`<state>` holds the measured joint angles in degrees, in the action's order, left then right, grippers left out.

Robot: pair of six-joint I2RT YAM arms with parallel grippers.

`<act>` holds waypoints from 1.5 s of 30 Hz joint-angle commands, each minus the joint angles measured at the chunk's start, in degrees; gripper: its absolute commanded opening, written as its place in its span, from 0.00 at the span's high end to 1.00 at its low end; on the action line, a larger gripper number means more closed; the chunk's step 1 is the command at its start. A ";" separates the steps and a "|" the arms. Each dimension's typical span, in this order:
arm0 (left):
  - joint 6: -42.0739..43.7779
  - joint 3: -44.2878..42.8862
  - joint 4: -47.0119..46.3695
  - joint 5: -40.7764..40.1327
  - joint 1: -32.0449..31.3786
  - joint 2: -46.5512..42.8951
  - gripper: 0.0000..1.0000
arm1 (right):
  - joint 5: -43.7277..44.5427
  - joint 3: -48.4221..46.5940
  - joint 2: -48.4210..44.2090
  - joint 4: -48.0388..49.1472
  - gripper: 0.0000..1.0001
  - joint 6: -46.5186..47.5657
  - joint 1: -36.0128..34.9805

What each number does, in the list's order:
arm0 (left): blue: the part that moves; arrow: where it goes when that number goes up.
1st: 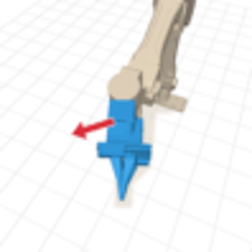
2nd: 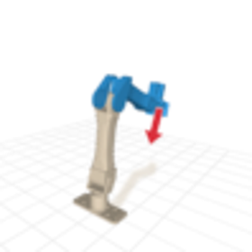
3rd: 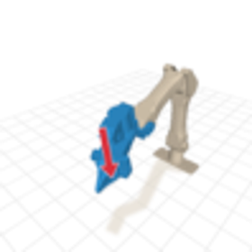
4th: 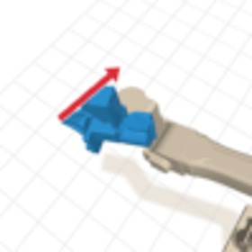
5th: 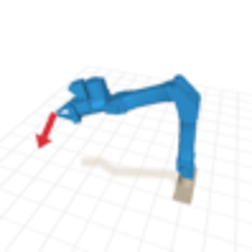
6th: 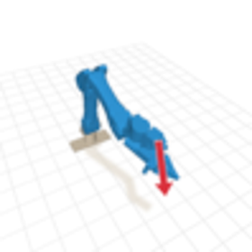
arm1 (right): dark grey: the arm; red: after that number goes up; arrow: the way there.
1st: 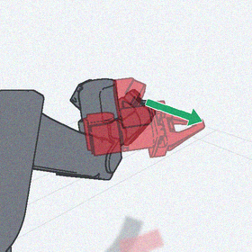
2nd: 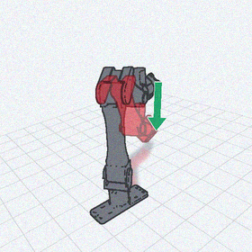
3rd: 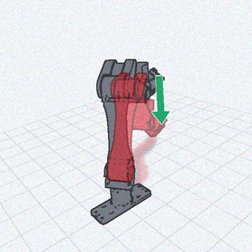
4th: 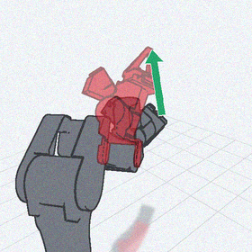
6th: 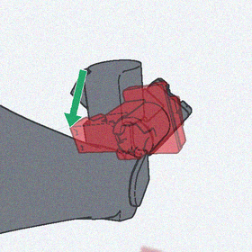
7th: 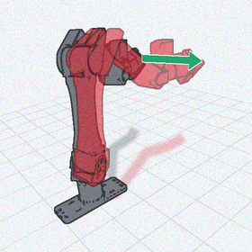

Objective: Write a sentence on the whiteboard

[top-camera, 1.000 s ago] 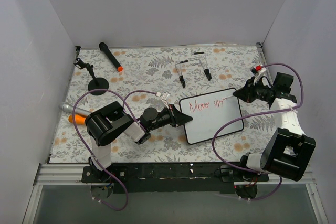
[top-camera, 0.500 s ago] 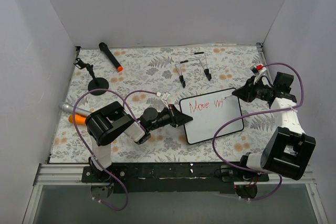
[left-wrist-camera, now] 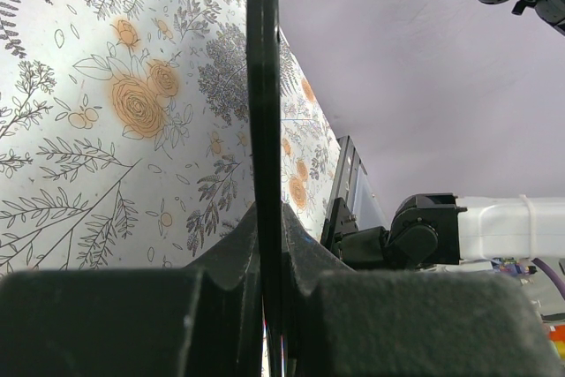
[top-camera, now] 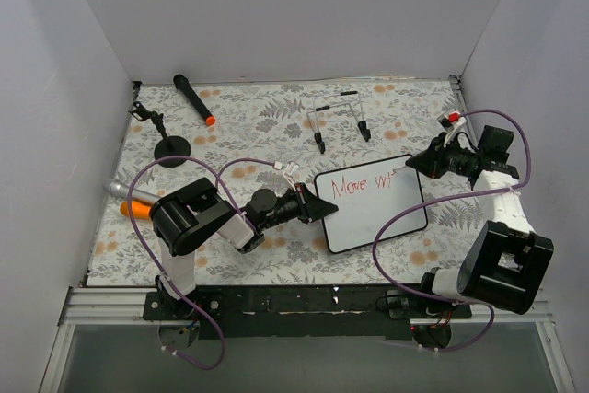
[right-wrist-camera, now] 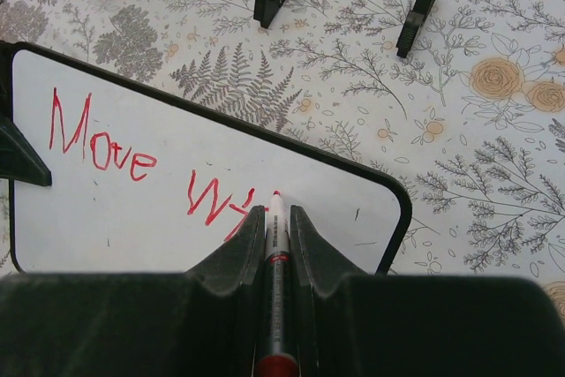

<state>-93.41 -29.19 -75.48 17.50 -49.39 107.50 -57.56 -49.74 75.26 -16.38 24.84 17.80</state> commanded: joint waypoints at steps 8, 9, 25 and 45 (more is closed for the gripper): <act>2.70 -0.60 -3.53 1.93 -0.45 0.16 1.00 | 1.22 0.08 -1.96 -5.76 0.99 6.62 -0.49; 2.70 -0.60 -3.62 1.93 -0.45 0.08 1.00 | 1.48 0.16 -2.05 -6.72 0.99 6.89 -0.49; 2.88 -0.43 -3.71 1.93 -0.45 0.07 1.00 | 5.17 2.19 -4.34 -11.74 0.99 10.32 -0.49; 2.79 -0.69 -3.71 2.37 -0.45 0.78 1.00 | 4.56 -5.55 -2.14 -2.70 0.99 1.62 0.30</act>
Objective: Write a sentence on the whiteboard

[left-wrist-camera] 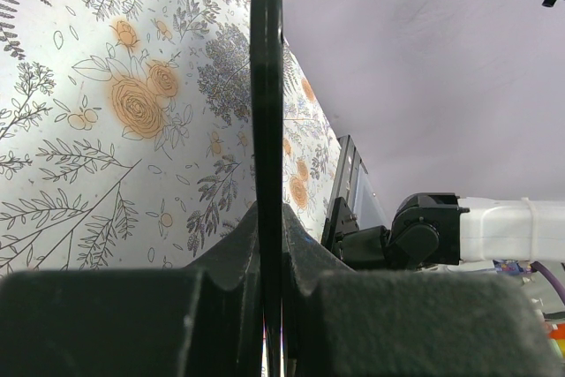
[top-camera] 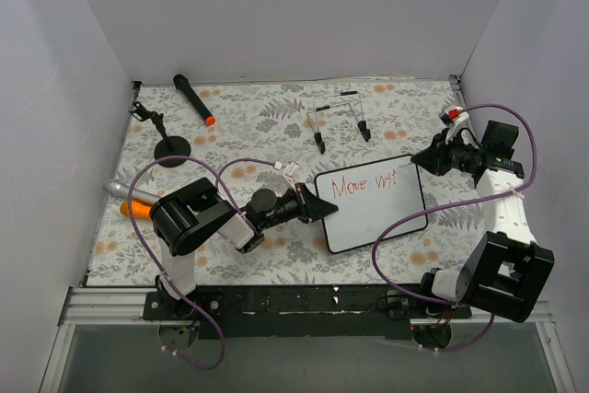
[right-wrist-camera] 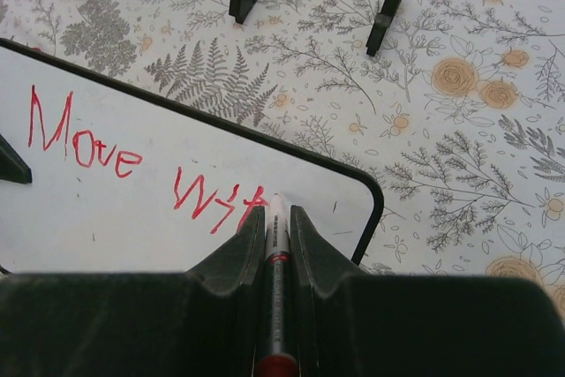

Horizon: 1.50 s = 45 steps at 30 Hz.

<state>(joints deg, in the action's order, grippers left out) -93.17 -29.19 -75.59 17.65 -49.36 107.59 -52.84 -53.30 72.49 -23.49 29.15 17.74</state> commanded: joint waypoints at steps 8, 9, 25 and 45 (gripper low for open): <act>2.55 -0.87 -3.77 2.48 -0.47 0.95 1.00 | 0.37 -1.54 2.39 7.58 0.99 -5.41 0.37; 2.55 -0.96 -3.77 2.56 -0.47 0.95 1.00 | 0.19 -1.55 2.57 7.84 0.99 -5.68 0.46; 2.55 -0.69 -4.04 2.21 -0.47 0.69 1.00 | 0.02 0.56 2.22 0.82 0.99 0.12 0.37; 2.55 -0.60 -4.30 2.13 -0.47 0.87 1.00 | 1.16 3.99 -0.33 -7.45 0.99 6.80 0.46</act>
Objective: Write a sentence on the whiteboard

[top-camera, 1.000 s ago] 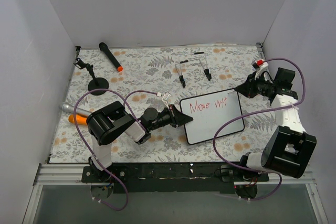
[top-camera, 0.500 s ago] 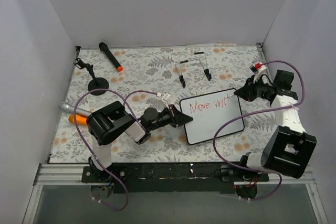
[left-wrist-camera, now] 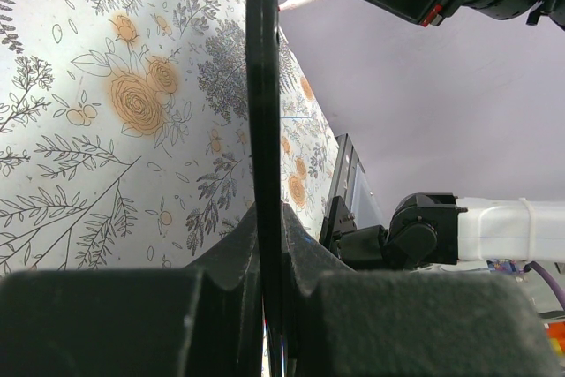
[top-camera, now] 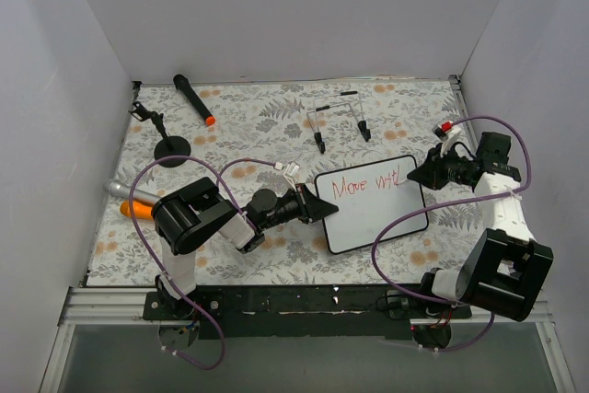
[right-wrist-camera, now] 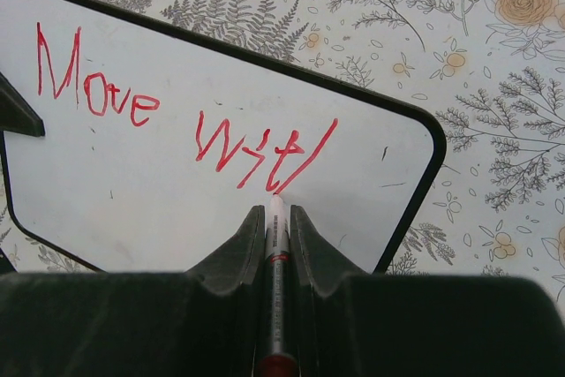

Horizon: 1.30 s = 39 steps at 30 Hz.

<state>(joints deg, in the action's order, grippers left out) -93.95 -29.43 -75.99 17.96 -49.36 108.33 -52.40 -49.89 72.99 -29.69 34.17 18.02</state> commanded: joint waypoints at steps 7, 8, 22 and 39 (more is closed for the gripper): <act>3.25 -0.36 -3.99 2.00 -0.38 0.30 1.00 | -0.42 -1.96 -0.83 2.44 0.99 -2.08 0.17; 3.25 -0.45 -3.91 2.00 -0.38 0.21 1.00 | -0.51 -2.31 -0.66 3.58 0.99 -2.62 0.17; 3.25 -0.45 -4.00 2.08 -0.47 0.30 1.00 | 1.78 -3.81 1.45 9.03 0.99 -6.66 0.61; 3.25 -0.36 -4.26 2.00 -0.47 0.21 1.00 | 0.55 -2.50 1.19 -0.71 0.99 0.36 1.93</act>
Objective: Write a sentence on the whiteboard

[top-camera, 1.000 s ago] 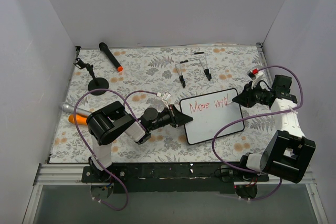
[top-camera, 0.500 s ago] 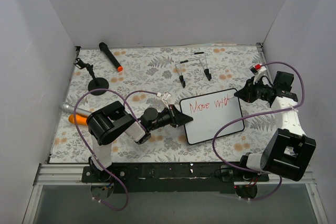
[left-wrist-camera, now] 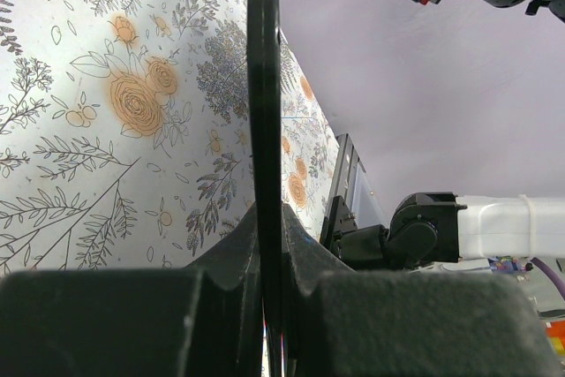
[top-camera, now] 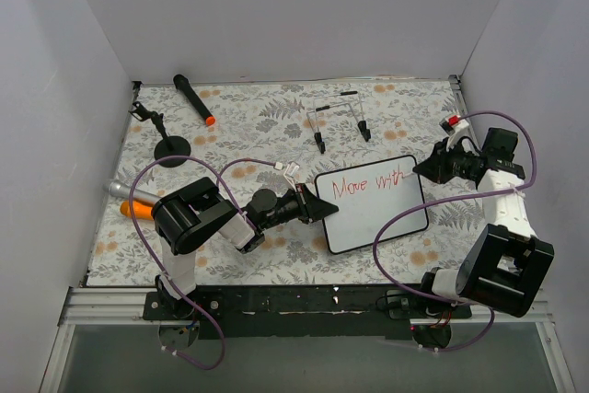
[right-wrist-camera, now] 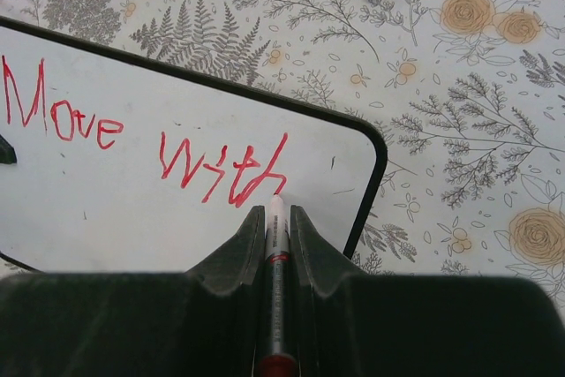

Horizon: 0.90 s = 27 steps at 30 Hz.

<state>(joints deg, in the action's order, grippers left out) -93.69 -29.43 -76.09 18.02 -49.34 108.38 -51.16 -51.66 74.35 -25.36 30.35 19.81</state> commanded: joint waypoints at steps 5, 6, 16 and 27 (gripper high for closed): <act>2.99 -0.36 -4.24 2.02 -0.49 0.26 1.00 | 1.23 0.42 -1.22 -6.19 0.99 5.33 0.66; 2.99 -0.28 -4.24 2.02 -0.49 0.26 1.00 | 1.67 0.24 -1.22 -6.36 0.99 5.34 0.84; 2.72 -0.36 -4.24 1.93 -0.49 0.43 1.00 | 0.28 -3.96 -0.78 -7.76 0.99 5.33 2.95; 1.84 -0.63 -4.06 1.23 -0.49 -0.01 1.00 | -14.58 -3.01 -7.20 -11.90 0.99 6.65 2.95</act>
<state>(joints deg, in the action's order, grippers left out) -93.69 -29.43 -76.20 18.04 -49.36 108.44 -58.35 -55.02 70.52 -36.05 35.38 22.50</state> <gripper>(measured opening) 0.045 0.183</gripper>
